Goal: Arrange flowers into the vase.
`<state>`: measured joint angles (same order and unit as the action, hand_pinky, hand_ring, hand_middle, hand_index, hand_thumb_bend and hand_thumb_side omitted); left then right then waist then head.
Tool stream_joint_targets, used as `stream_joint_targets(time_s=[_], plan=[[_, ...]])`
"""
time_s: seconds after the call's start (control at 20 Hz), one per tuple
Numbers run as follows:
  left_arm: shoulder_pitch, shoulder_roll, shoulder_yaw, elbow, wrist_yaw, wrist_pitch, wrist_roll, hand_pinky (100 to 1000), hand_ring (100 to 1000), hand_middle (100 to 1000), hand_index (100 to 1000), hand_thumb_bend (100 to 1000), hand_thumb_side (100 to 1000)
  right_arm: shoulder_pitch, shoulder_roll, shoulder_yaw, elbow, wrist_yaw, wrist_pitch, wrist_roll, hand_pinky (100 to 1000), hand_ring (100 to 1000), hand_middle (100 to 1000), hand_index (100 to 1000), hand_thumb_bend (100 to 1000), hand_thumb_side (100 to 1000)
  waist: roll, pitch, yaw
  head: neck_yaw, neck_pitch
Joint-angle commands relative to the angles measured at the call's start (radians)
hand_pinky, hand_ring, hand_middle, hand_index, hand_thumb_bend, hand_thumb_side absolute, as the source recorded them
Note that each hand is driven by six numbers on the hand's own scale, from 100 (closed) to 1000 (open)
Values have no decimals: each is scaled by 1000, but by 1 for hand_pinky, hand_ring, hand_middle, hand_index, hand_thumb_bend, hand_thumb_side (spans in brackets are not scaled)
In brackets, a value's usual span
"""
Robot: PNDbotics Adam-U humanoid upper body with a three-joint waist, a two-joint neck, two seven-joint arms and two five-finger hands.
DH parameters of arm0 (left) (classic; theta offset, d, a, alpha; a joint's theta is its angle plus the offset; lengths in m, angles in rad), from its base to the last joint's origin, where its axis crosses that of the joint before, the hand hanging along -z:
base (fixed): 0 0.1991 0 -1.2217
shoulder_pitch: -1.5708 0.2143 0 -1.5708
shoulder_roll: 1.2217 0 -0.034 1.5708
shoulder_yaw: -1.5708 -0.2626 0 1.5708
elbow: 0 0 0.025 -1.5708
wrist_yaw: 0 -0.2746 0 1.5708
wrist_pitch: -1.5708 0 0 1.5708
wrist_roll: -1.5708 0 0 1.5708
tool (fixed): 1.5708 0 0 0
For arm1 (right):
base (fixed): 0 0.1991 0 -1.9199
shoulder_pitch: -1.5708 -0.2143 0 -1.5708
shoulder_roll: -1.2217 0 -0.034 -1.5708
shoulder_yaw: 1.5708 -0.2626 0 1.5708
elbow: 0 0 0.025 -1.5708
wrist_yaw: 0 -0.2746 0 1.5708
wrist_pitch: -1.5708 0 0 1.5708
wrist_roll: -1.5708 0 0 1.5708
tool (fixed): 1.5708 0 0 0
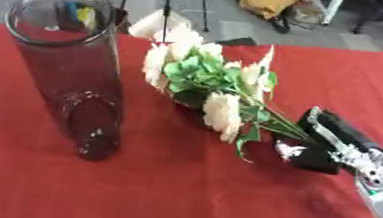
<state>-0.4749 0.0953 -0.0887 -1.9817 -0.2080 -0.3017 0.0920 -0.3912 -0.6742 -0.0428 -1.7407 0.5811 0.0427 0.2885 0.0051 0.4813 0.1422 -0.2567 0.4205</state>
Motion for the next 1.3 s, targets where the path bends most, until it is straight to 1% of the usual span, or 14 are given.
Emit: stream_joint_targets(time_s=[0.05, 0.15, 0.35, 0.4, 0.45, 0.5, 0.55, 0.6, 0.65, 0.7, 0.8, 1.05, 1.2, 1.3], plan=[[-9, 3, -10, -18, -6, -1, -6, 621, 472, 650, 786, 133, 1000, -7, -29, -14, -19, -28, 6, -47, 273, 306, 100, 100, 100, 631, 1, -23, -2, 3, 3], [-9, 3, -9, -18, -7, 0, -6, 621, 472, 650, 786, 132, 1000, -7, -30, -14, -19, -37, 9, -74, 254, 293, 100, 100, 100, 621, 1, -23, -3, 9, 12], [-8, 3, -10, -18, -8, 1, -8, 622, 472, 651, 786, 132, 1000, -8, -29, -16, -19, -56, 13, -129, 202, 256, 100, 100, 100, 649, 2, -23, -4, 17, 18], [-8, 3, -10, -18, -8, 1, -8, 621, 472, 651, 786, 131, 1000, -8, -29, -16, -18, -62, 14, -143, 187, 245, 100, 100, 113, 664, 2, -23, -4, 19, 18], [-8, 3, -10, -18, -8, 1, -8, 621, 472, 651, 786, 131, 1000, -9, -29, -17, -18, -69, 14, -157, 167, 232, 100, 100, 114, 736, 2, -23, -4, 19, 18], [-8, 3, -10, -18, -8, 1, -9, 621, 472, 651, 785, 131, 1000, -9, -28, -19, -19, -80, 15, -177, 159, 227, 100, 100, 139, 711, 2, -23, -4, 20, 17], [-7, 3, -10, -18, -8, 1, -10, 622, 472, 651, 785, 131, 1000, -10, -28, -20, -19, -93, 16, -197, 153, 224, 100, 100, 143, 722, 2, -23, -4, 21, 17], [-7, 3, -10, -18, -8, 1, -11, 622, 472, 651, 785, 130, 1000, -10, -28, -21, -18, -105, 18, -219, 133, 211, 100, 100, 179, 770, 3, -24, -5, 22, 16], [-7, 3, -10, -18, -9, 2, -12, 622, 471, 650, 785, 129, 1000, -11, -28, -23, -17, -119, 21, -242, 118, 203, 100, 100, 190, 784, 3, -24, -5, 22, 15], [-6, 3, -10, -18, -9, 3, -13, 622, 471, 650, 785, 129, 1000, -11, -28, -24, -17, -134, 25, -265, 110, 198, 100, 100, 175, 772, 3, -24, -5, 23, 14], [-6, 3, -10, -18, -10, 3, -16, 622, 471, 650, 785, 129, 1000, -11, -29, -27, -21, -167, 35, -311, 100, 190, 100, 100, 100, 734, 3, -25, -7, 23, 11], [-6, 3, -11, -18, -10, 4, -22, 622, 471, 649, 785, 127, 1000, -9, -36, -25, -31, -242, 58, -392, 100, 173, 100, 100, 100, 710, 5, -28, -8, 22, 11], [-5, 4, -10, -18, -10, 4, -22, 622, 471, 649, 785, 127, 1000, -10, -40, -24, -51, -293, 63, -420, 100, 163, 100, 100, 100, 756, 6, -31, -8, 26, 14], [-5, 5, -10, -18, -9, 5, -22, 622, 471, 649, 785, 127, 1000, -11, -48, -25, -80, -330, 68, -435, 100, 162, 100, 100, 100, 770, 6, -35, -9, 28, 15]])
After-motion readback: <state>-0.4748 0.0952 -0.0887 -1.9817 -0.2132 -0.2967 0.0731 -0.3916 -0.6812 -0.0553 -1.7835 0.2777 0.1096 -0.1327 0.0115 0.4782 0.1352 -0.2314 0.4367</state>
